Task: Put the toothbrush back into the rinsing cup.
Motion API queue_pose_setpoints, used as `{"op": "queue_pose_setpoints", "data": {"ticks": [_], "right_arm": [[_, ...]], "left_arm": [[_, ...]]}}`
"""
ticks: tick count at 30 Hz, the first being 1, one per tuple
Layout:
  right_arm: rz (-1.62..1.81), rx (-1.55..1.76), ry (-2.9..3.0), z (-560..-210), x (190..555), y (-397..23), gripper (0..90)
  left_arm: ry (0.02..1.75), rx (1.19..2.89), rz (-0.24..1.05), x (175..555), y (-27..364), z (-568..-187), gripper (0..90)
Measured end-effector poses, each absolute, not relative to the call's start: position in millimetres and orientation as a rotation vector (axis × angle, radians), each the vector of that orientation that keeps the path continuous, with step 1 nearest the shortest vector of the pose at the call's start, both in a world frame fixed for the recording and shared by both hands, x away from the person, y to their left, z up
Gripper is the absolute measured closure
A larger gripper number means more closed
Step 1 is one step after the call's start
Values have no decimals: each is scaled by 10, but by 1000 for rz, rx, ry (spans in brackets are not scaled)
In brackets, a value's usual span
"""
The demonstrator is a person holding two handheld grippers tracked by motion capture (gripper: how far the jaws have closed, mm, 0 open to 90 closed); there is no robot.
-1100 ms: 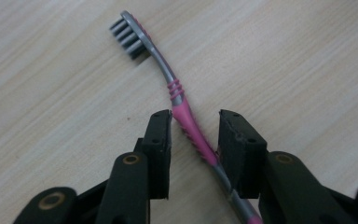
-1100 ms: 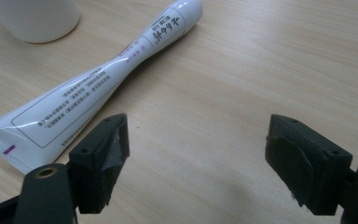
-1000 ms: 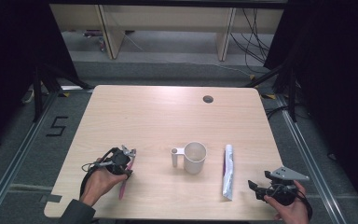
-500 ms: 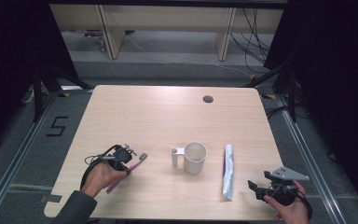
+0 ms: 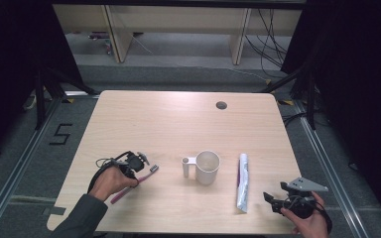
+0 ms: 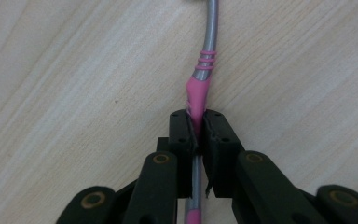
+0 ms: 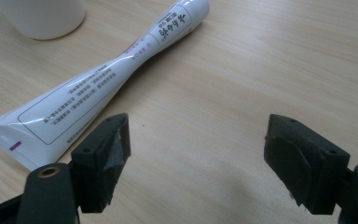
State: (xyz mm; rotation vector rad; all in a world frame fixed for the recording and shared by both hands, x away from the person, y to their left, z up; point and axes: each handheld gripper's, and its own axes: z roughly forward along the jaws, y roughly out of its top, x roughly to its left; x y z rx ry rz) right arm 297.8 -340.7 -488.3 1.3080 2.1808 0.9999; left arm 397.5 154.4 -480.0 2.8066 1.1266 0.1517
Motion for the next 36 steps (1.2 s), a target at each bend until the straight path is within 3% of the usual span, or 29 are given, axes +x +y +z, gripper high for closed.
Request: {"op": "queue_pose_setpoints", "data": {"ticks": [16, 26, 36], "right_arm": [[1022, 1316, 2182, -4885, 2979, -3403, 239], [1019, 1324, 2168, -4879, 2971, -3410, 239], [1017, 1336, 2183, -4879, 2970, -3412, 239]], "left_arm": [[1026, 2846, 173, 3970, 1519, -4775, 828], [1010, 2652, 208, 3949, 1633, -4534, 828], [976, 2400, 329, 3917, 1680, -4312, 828]]}}
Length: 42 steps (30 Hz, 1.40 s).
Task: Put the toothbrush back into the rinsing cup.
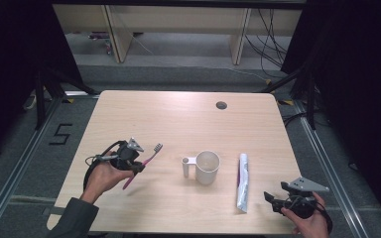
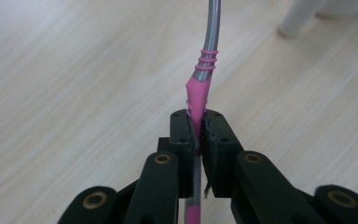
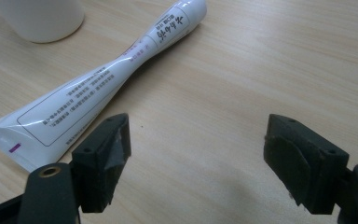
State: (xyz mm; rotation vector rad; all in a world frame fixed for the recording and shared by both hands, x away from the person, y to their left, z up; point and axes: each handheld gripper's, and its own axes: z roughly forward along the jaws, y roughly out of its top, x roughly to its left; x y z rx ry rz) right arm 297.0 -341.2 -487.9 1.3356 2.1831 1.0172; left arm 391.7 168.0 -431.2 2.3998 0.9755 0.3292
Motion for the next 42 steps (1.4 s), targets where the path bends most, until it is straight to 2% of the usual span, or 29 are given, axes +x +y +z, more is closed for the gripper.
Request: {"op": "queue_pose_setpoints", "data": {"ticks": [5, 16, 18, 19, 24, 32, 42], "right_arm": [[1018, 1331, 2181, -4883, 2977, -3419, 239], [1008, 1322, 2163, -4882, 2975, -3433, 239], [1009, 1318, 2166, -4880, 2977, -3434, 239], [1009, 1318, 2164, -4885, 2978, -3435, 239], [1021, 1327, 2170, -4897, 2988, -3431, 239], [1020, 1374, 2165, -4886, 2962, -3418, 240], [1016, 1374, 2168, -4888, 2962, -3417, 240]], "left_arm": [[976, 2233, 414, 3884, 1642, -4196, 828], [939, 2026, 493, 3829, 1548, -4124, 828], [935, 1979, 489, 3816, 1525, -4114, 827], [938, 1904, 482, 3806, 1498, -4108, 827], [917, 1819, 472, 3761, 1438, -4077, 827], [887, 1714, 461, 3727, 1373, -4105, 827], [877, 1686, 483, 3727, 1334, -4114, 827]]}}
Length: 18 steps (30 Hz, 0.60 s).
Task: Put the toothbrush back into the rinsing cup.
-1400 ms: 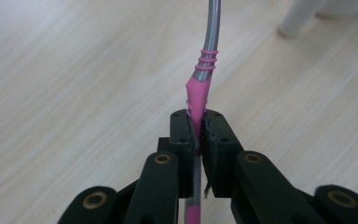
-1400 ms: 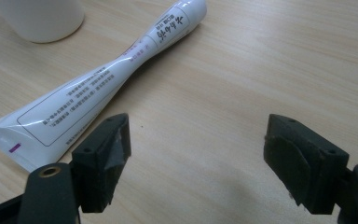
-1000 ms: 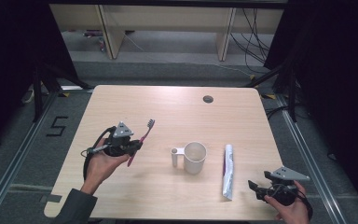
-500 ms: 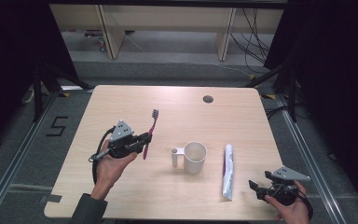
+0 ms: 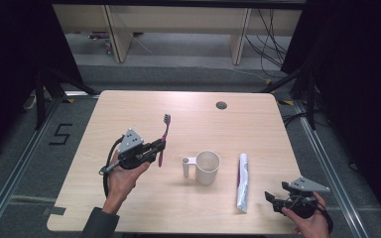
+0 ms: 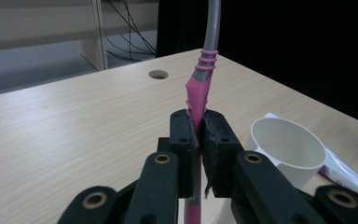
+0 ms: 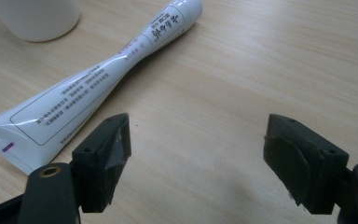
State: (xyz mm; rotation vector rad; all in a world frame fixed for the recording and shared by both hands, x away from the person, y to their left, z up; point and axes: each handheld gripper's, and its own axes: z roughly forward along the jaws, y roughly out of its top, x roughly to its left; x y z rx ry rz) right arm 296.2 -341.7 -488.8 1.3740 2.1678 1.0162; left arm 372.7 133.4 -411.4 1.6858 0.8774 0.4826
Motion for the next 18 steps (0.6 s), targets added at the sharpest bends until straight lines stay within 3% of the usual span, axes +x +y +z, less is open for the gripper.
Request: {"op": "queue_pose_setpoints", "data": {"ticks": [18], "right_arm": [[1007, 1342, 2166, -4895, 2977, -3440, 240]], "left_arm": [[794, 1620, 481, 3715, 1039, -4009, 827]]}}
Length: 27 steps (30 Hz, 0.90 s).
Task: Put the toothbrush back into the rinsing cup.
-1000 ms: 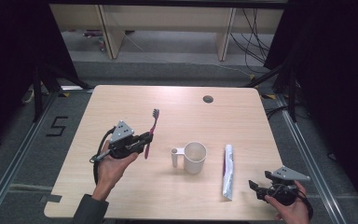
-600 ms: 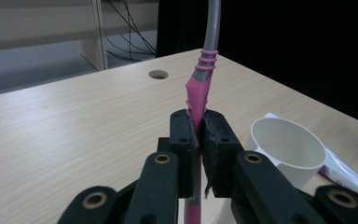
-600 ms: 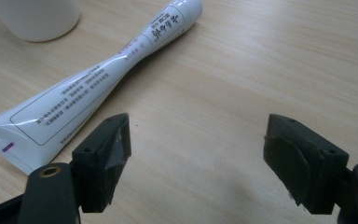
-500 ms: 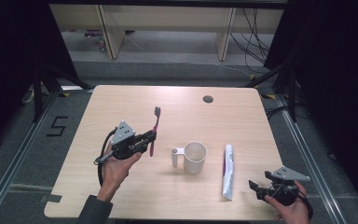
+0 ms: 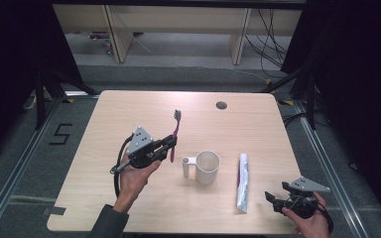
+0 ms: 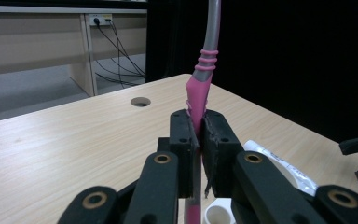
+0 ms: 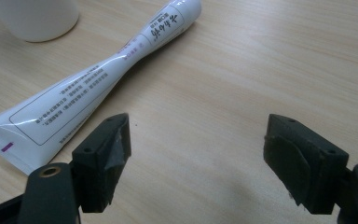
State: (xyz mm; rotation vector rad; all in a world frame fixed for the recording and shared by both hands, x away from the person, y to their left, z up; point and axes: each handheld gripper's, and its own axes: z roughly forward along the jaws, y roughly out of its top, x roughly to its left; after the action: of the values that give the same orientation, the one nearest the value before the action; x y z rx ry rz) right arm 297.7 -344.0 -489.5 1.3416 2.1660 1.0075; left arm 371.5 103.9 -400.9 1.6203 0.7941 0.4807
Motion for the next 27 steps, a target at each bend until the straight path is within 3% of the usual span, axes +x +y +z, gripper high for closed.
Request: {"op": "queue_pose_setpoints", "data": {"ticks": [27], "right_arm": [[1000, 1330, 2162, -4886, 2972, -3455, 240]], "left_arm": [[756, 1638, 439, 3819, 685, -4092, 826]]}}
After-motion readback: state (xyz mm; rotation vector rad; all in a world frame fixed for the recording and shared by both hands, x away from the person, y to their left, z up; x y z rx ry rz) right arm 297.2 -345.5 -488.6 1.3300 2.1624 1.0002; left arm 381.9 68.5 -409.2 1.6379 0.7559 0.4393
